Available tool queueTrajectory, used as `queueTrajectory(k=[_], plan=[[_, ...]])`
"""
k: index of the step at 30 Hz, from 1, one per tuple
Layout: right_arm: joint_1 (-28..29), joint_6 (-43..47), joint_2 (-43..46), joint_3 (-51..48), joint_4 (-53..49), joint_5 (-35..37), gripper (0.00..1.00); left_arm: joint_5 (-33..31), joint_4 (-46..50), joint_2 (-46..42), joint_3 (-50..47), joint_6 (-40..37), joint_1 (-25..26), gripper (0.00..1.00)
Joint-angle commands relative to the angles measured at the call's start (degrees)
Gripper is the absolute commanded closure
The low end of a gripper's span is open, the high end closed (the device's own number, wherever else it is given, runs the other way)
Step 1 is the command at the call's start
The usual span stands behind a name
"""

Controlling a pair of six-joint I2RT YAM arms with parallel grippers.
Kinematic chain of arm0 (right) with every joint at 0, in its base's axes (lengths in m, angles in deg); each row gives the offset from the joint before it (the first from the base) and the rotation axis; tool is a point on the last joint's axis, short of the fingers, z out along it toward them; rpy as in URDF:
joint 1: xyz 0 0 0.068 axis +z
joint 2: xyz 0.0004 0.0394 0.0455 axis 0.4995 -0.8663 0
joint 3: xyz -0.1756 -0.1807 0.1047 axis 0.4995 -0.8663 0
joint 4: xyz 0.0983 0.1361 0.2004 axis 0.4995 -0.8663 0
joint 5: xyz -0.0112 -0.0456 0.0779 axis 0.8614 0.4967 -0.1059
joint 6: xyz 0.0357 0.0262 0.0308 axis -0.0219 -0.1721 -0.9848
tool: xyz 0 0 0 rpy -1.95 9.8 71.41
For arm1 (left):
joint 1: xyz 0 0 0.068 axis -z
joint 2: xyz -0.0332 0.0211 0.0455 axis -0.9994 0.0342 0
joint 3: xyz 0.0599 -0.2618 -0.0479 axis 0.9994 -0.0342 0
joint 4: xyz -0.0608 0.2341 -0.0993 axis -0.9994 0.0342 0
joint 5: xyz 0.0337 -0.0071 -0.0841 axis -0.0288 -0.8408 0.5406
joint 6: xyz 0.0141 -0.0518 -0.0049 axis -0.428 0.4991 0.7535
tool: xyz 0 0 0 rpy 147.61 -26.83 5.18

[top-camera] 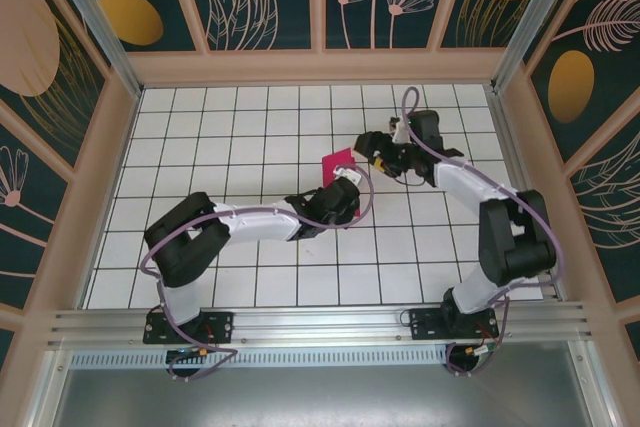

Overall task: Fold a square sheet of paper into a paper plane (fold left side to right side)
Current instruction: Fold the triangle a second time at the center of the table.

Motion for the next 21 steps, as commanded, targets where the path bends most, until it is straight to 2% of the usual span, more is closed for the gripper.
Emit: queueTrajectory(k=[1,3,6,9,12,15,21], plan=[[-0.7,2.0,4.1,-5.7,0.7,2.2,0.3,4.5,-0.2,-2.9,-1.5,1.1,-2.1,1.0],[-0.7,2.2,6.2,-9.3,1.6,2.9,0.41,7.5,-1.5,-3.7,-2.4,1.8,-3.5,1.0],[-0.6,1.8,8.8,-15.4,5.2,2.8,0.53,12.2,-2.7,-4.3,-3.5,2.1,-5.6,1.0],[-0.1,0.2,10.4,-20.9,9.8,2.4,0.7,14.7,-3.2,-4.7,-4.2,2.0,-7.4,1.0],[1.2,-0.7,9.6,-23.3,12.2,2.7,0.82,16.9,-3.8,-4.8,-4.7,2.0,-8.9,1.0],[3.2,-0.9,7.3,-23.1,13.6,3.2,0.88,18.1,-4.2,-4.6,-4.9,2.0,-9.9,1.0],[8.0,-0.7,2.4,-19.5,13.2,6.5,0.92,19.8,-4.9,-4.7,-5.1,2.0,-11.0,1.0]])
